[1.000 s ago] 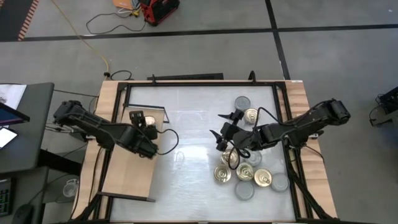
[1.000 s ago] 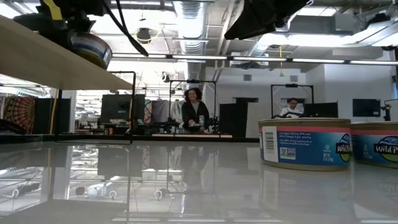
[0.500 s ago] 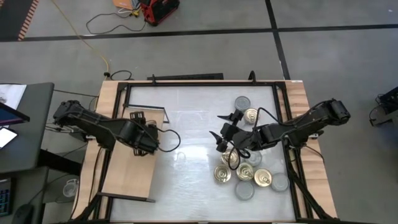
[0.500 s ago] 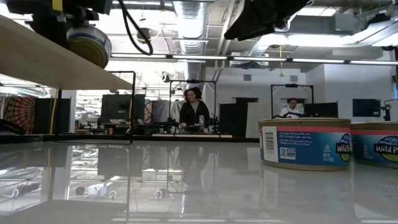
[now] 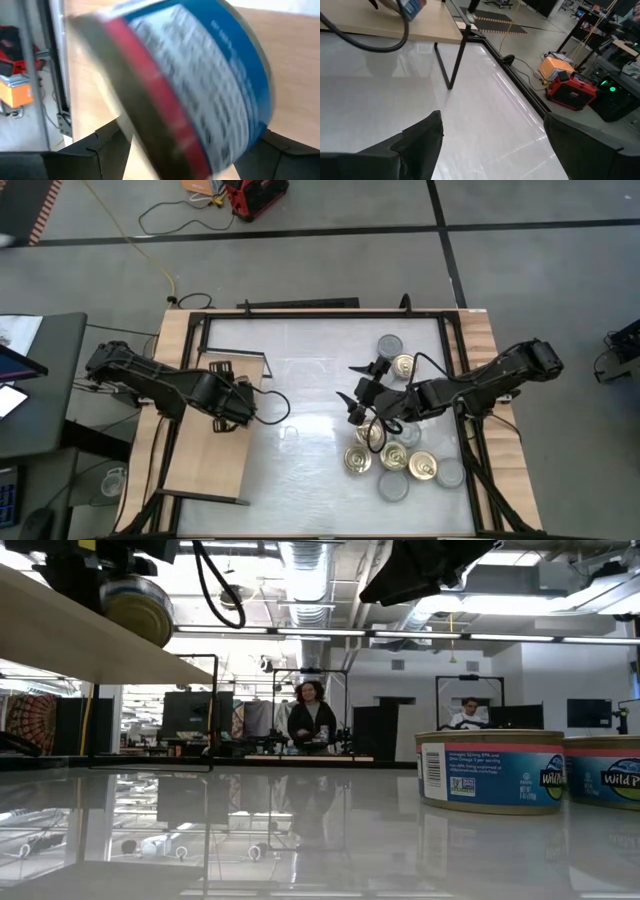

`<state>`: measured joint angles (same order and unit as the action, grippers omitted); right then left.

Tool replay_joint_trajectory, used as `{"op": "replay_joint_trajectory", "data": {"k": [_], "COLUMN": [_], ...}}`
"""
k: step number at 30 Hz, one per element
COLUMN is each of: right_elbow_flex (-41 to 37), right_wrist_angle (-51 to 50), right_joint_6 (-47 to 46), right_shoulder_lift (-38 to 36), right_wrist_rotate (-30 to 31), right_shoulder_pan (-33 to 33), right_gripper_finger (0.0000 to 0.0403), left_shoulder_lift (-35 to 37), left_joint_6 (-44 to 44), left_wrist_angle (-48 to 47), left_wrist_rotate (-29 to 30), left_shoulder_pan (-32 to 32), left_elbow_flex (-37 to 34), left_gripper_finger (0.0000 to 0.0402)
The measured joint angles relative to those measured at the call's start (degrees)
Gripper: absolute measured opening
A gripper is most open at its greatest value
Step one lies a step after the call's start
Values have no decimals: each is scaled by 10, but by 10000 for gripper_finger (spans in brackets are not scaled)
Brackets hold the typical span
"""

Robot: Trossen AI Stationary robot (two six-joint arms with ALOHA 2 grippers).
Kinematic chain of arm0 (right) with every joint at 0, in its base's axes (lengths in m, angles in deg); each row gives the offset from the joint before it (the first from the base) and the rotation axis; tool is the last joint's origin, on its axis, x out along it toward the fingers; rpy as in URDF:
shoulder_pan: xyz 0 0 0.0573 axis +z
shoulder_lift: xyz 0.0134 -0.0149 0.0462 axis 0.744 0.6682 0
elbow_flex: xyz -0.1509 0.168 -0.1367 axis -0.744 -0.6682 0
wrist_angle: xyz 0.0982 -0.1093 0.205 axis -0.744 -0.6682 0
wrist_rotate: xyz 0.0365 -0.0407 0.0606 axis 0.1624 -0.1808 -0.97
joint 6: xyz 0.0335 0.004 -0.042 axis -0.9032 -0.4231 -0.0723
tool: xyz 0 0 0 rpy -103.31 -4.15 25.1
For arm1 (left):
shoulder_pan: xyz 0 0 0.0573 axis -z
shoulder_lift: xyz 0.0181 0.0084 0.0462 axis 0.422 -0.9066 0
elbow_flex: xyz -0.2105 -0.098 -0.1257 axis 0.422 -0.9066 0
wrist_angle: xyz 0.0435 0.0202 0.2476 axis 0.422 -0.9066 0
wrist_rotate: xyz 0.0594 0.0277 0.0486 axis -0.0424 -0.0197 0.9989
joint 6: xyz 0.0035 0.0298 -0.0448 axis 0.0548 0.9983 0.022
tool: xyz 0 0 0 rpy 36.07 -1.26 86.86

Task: Stack canned seafood by type on shelf
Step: Put the blue tuna can on the shelf

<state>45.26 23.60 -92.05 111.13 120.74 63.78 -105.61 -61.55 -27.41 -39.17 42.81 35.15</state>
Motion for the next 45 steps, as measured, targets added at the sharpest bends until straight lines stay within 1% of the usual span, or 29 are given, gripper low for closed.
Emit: {"op": "replay_joint_trajectory", "data": {"k": [3, 8, 12, 17, 19, 23, 24, 26, 30, 34, 38, 40, 45], "right_elbow_flex": [0, 0, 0, 0, 0, 0, 0, 0, 0, 0, 0, 0, 0], "right_wrist_angle": [0, 3, 9, 43, 54, 90, 93, 108, 116, 112, 117, 123, 124], "right_joint_6": [-7, -4, 8, 27, 26, 9, 10, 15, 22, 23, 38, 42, 43], "right_shoulder_lift": [0, 0, 0, 0, 0, 17, 24, 44, 65, 67, 59, 59, 59], "right_wrist_rotate": [-1, -1, -1, -6, -27, -110, -125, -133, -137, -137, -137, -137, -137], "right_shoulder_pan": [0, 0, 0, -3, -9, -36, -42, -51, -63, -70, -73, -76, -84], "right_gripper_finger": [376, 376, 376, 376, 376, 376, 376, 376, 376, 376, 376, 376, 376], "left_shoulder_lift": [1, 18, 37, 45, 45, 45, 45, 45, 55, 67, 69, 69, 69], "left_joint_6": [18, 16, 16, 11, 3, 2, 6, 17, 32, 44, 58, 62, 66], "left_wrist_angle": [0, 1, 0, 0, 0, 0, 0, 0, 0, 0, 0, 1, 17], "left_wrist_rotate": [1, 42, 38, 29, 30, 16, 12, 4, 1, 6, 29, 31, 68], "left_shoulder_pan": [0, 0, 0, 0, -3, -10, -11, -11, -11, -11, -11, -11, -14], "left_elbow_flex": [0, 5, 9, 9, 9, 9, 9, 9, 10, 29, 57, 66, 60], "left_gripper_finger": [284, 284, 284, 284, 284, 284, 284, 284, 284, 283, 283, 283, 283]}}
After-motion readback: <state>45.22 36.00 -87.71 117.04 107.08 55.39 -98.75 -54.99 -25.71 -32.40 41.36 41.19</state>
